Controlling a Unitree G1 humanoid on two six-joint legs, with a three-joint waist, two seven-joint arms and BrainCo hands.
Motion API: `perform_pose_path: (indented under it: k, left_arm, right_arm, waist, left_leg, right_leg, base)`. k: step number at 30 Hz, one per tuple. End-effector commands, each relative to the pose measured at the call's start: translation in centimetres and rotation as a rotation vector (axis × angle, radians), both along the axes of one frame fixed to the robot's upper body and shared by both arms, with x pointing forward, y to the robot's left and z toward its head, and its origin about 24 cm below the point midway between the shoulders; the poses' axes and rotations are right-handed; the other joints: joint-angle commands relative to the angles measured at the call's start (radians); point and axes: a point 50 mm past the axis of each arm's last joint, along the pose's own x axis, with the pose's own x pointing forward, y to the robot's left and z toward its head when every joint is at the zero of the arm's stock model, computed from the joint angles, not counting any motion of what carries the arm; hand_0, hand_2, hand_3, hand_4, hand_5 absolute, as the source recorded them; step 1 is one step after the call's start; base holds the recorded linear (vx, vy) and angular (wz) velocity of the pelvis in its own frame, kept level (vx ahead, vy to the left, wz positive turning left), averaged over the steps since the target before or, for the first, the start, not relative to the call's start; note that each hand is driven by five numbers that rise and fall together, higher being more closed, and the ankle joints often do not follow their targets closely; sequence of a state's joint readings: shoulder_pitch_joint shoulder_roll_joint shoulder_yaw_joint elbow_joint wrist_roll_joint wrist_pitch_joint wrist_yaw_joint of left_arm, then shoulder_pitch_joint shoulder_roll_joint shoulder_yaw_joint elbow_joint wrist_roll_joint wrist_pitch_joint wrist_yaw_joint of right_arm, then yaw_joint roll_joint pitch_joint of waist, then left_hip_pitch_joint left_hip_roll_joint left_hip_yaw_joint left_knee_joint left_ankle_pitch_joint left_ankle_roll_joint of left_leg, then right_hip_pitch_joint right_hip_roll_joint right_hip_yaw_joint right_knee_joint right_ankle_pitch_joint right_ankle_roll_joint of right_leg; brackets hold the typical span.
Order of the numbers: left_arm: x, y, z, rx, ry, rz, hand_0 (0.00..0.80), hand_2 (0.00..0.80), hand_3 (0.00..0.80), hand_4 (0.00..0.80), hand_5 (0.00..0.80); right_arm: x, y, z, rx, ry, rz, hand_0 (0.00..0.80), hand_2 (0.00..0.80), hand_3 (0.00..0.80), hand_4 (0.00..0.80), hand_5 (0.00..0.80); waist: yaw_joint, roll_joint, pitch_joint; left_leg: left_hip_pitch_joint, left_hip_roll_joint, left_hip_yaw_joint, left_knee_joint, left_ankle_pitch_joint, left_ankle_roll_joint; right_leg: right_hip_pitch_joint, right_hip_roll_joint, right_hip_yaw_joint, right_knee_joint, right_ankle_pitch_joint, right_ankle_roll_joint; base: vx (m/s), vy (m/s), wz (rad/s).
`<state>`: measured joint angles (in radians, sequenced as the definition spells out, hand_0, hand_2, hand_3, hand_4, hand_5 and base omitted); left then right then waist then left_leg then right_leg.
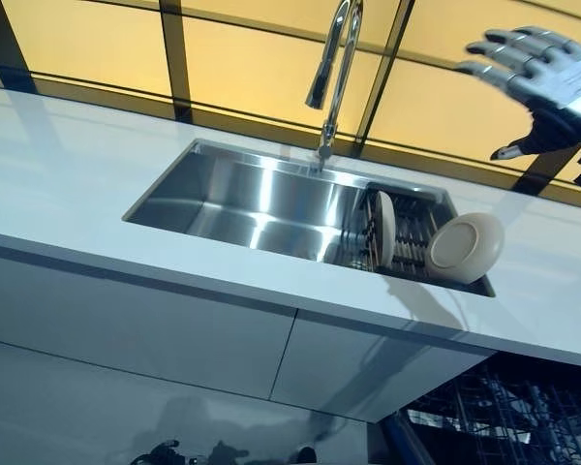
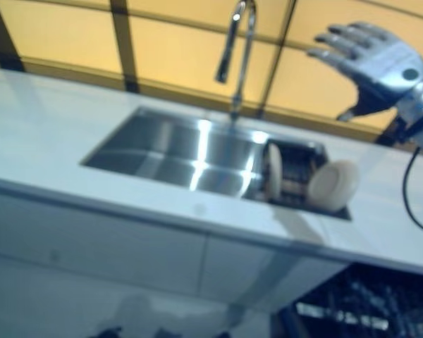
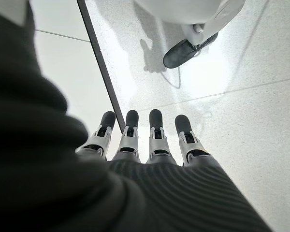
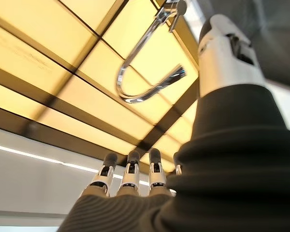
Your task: Take plates into dishwasher
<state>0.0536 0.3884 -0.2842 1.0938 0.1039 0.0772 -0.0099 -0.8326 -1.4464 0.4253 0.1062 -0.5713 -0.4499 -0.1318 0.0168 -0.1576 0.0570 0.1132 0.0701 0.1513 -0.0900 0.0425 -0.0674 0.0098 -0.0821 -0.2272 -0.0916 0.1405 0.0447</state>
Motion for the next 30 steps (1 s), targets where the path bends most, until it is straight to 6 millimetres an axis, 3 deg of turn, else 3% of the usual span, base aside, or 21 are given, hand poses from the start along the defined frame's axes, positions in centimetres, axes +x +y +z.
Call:
perform_pose_path:
  k: [1, 6, 15, 22, 30]
  left_arm:
    - [1.2, 0.3, 0.4, 0.011, -0.014, -0.068, 0.0, 0.0, 0.0, 0.0, 0.0]
    - [1.5, 0.2, 0.6, 0.01, -0.004, -0.116, 0.0, 0.0, 0.0, 0.0, 0.0]
    - [2.0, -0.4, 0.5, -0.005, 0.0, -0.175, 0.0, 0.0, 0.0, 0.0, 0.0]
    - [1.8, -1.0, 0.4, -0.021, 0.005, -0.19, 0.0, 0.0, 0.0, 0.0, 0.0]
    - [1.4, -0.9, 0.2, -0.017, 0.018, -0.196, 0.0, 0.0, 0.0, 0.0, 0.0]
  right_arm:
    - [0.0, 0.3, 1.1, -0.244, -0.057, -0.024, 0.0, 0.0, 0.0, 0.0, 0.0]
    - [0.8, 1.4, -1.3, -0.485, 0.048, -0.015, 0.0, 0.0, 0.0, 0.0, 0.0]
    - [1.9, 3.9, -3.1, -0.541, 0.183, 0.019, 0.0, 0.0, 0.0, 0.0, 0.0]
    - [3.0, 3.4, -4.5, -0.512, 0.209, -0.006, 0.0, 0.0, 0.0, 0.0, 0.0]
    - [3.6, 2.0, -4.8, -0.497, 0.188, -0.049, 0.0, 0.0, 0.0, 0.0, 0.0]
  waist:
    - [0.046, 0.015, 0.021]
    - [0.059, 0.018, 0.015]
    - [0.076, 0.03, 0.009]
    - [0.083, 0.035, 0.012]
    - [0.087, 0.036, 0.021]
  left_leg:
    - [-0.054, -0.04, -0.009, 0.003, -0.015, 0.019]
    - [-0.056, -0.043, -0.015, 0.003, -0.014, 0.016]
    - [-0.052, -0.048, -0.029, 0.003, -0.012, 0.014]
    - [-0.049, -0.047, -0.035, 0.003, -0.01, 0.013]
    - [-0.05, -0.045, -0.038, 0.003, -0.01, 0.011]
  right_leg:
    - [0.109, 0.024, -0.018, 0.01, -0.102, 0.065]
    - [0.115, 0.024, -0.026, 0.005, -0.104, 0.063]
    - [0.125, 0.025, -0.037, 0.004, -0.111, 0.058]
    - [0.13, 0.026, -0.039, 0.004, -0.111, 0.054]
    - [0.128, 0.029, -0.041, 0.004, -0.113, 0.054]
  base:
    - [0.01, -0.021, 0.05]
    - [-0.006, -0.024, 0.1]
    - [0.0, -0.002, 0.03]
    - [0.009, 0.003, 0.02]
    - [0.006, -0.008, 0.03]
